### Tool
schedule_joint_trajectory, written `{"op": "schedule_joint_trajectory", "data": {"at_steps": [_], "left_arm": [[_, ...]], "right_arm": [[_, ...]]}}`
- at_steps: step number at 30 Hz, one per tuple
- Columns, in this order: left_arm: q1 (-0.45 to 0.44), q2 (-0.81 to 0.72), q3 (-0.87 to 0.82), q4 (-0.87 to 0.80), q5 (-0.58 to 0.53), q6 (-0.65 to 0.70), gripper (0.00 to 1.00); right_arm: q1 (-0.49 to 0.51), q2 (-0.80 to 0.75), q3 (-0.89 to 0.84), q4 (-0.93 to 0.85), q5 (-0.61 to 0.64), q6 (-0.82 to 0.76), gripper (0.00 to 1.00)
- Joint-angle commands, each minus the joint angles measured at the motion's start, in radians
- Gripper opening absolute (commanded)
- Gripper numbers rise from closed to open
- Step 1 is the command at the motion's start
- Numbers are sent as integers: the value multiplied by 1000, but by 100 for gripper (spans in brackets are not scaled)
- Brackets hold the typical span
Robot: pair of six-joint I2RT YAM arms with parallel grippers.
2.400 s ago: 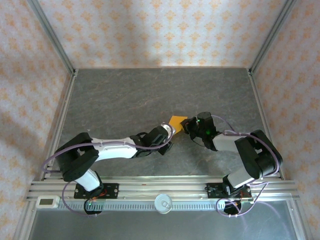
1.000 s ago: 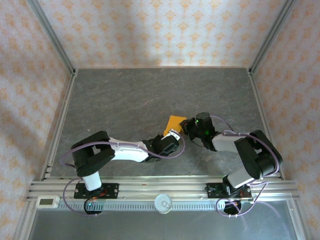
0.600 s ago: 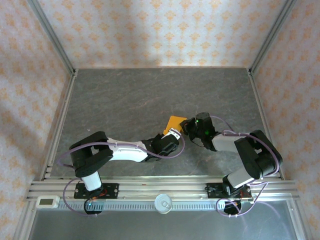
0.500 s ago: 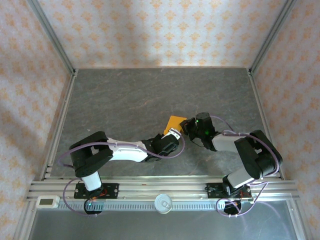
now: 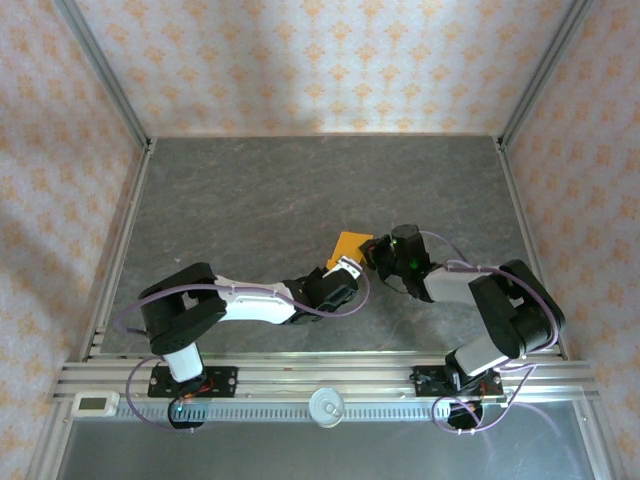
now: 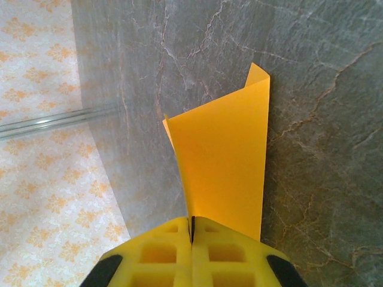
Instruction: Fold a paper plane with a square sheet of paper (pick it up from the middle)
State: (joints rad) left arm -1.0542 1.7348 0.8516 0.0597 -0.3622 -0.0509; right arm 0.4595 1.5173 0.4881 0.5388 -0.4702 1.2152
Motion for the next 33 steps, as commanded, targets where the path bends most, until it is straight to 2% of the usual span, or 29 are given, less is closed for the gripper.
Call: {"op": "schedule_joint_trajectory", "data": {"at_steps": [1,6,11,27,33], "left_arm": [[-6,20,-1,-8,-48,8,30],[-5,22,0,-10,-51,6,30],[-7,11,-4,2,-40,14,24],[-6,-24,-17,38,-5,22,27],[-7,-19,-24,35,-5,23,18]], "right_arm": [[6,-3,26,-10,22,-8,0],[7,-2,28,-11,22,-8,0],[6,-3,26,-10,21,-7,0],[6,-1,23,-9,23,-5,0],[5,-7,20,-10,24,-5,0]]}}
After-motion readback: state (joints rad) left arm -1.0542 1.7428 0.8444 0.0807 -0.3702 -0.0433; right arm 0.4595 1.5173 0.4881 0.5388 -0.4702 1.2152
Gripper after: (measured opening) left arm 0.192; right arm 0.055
